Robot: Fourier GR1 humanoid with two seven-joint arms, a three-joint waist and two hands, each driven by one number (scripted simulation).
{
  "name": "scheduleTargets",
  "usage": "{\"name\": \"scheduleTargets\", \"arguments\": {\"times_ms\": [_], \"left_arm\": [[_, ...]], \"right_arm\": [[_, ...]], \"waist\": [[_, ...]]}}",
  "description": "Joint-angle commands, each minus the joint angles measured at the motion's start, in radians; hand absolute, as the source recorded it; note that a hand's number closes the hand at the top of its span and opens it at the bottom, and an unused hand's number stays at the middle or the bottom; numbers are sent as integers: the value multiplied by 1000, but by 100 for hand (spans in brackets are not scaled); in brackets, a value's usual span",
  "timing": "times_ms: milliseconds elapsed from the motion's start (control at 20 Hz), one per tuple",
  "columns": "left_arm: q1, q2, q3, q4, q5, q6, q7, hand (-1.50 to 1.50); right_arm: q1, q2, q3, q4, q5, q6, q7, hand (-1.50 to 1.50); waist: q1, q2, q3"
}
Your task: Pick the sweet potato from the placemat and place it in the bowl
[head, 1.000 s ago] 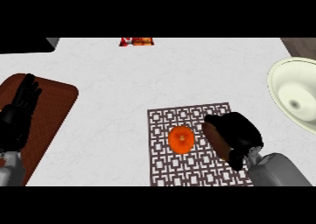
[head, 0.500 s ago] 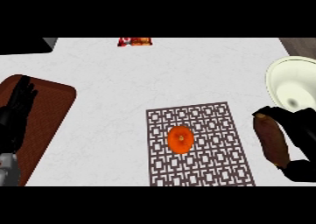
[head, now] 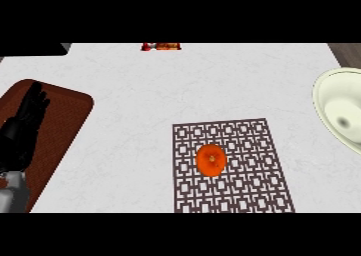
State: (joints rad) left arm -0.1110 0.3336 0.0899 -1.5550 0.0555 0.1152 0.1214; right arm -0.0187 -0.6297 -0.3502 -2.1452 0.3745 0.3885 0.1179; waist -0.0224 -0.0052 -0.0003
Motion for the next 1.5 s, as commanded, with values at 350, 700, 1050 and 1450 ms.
{"name": "scheduleTargets", "arguments": {"times_ms": [350, 700, 1050, 1450], "left_arm": [[-71, -40, -19, 16, -48, 4, 33, 0], [-48, -54, -16, 22, -53, -16, -7, 0], [-17, -42, 3, -48, -40, -40, 29, 0], [-80, -64, -15, -5, -62, -22, 32, 0]], "right_arm": [[-214, -59, -60, 462, -26, 21, -163, 150], [-385, -87, -17, 896, 78, -92, -413, 150], [-556, -55, 30, 1260, 172, -236, -571, 150], [-598, -163, 121, 1597, 327, -149, -613, -150]], "waist": [[32, 8, 1], [40, 10, 1], [49, 10, 2], [66, 20, 4]]}}
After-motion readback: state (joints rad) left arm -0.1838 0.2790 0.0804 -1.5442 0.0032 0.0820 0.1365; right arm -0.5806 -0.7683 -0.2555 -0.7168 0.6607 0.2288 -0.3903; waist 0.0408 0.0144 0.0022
